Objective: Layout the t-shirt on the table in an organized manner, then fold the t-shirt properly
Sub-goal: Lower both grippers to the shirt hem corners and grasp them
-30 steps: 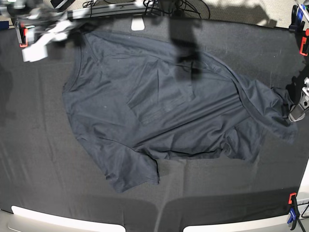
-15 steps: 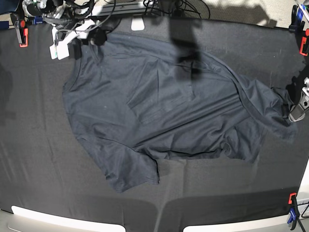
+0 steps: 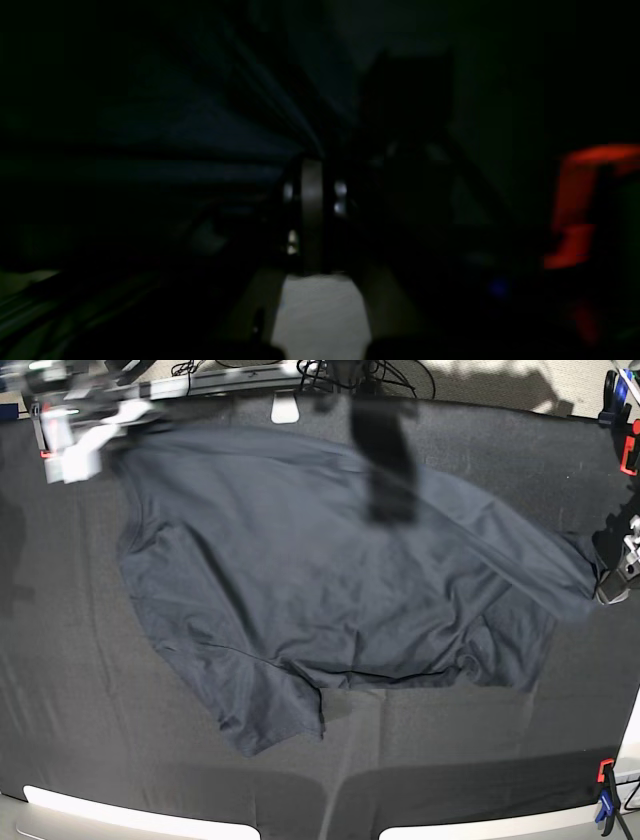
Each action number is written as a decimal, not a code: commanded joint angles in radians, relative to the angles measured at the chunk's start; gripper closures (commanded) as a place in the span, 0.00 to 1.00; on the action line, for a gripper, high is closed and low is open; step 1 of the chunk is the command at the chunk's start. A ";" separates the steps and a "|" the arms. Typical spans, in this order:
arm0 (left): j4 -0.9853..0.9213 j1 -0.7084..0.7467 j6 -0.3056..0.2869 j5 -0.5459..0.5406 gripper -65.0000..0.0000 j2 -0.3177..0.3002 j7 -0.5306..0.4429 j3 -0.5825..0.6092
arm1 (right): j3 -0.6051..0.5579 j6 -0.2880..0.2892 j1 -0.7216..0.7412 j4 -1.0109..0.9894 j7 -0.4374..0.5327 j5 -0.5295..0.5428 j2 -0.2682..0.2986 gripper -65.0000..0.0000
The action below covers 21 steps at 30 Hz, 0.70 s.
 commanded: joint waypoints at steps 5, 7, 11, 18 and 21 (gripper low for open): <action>0.018 0.011 -0.009 -0.029 1.00 -0.029 0.089 -0.007 | 0.006 -0.002 0.013 0.016 0.033 -0.017 0.069 1.00; 0.018 0.039 -0.009 -0.030 1.00 -0.040 0.116 -0.007 | 0.006 -0.002 0.021 0.016 0.036 -0.039 0.068 1.00; 0.019 0.130 -0.009 -0.031 1.00 -0.093 0.119 -0.007 | 0.006 -0.003 0.023 0.015 0.029 -0.041 0.068 1.00; 0.019 0.305 -0.009 -0.102 1.00 -0.191 0.158 -0.007 | 0.006 -0.003 0.023 0.015 -0.003 -0.040 0.068 1.00; 0.019 0.339 -0.009 -0.104 1.00 -0.198 0.166 -0.007 | 0.006 -0.003 0.029 0.015 -0.004 -0.040 0.069 1.00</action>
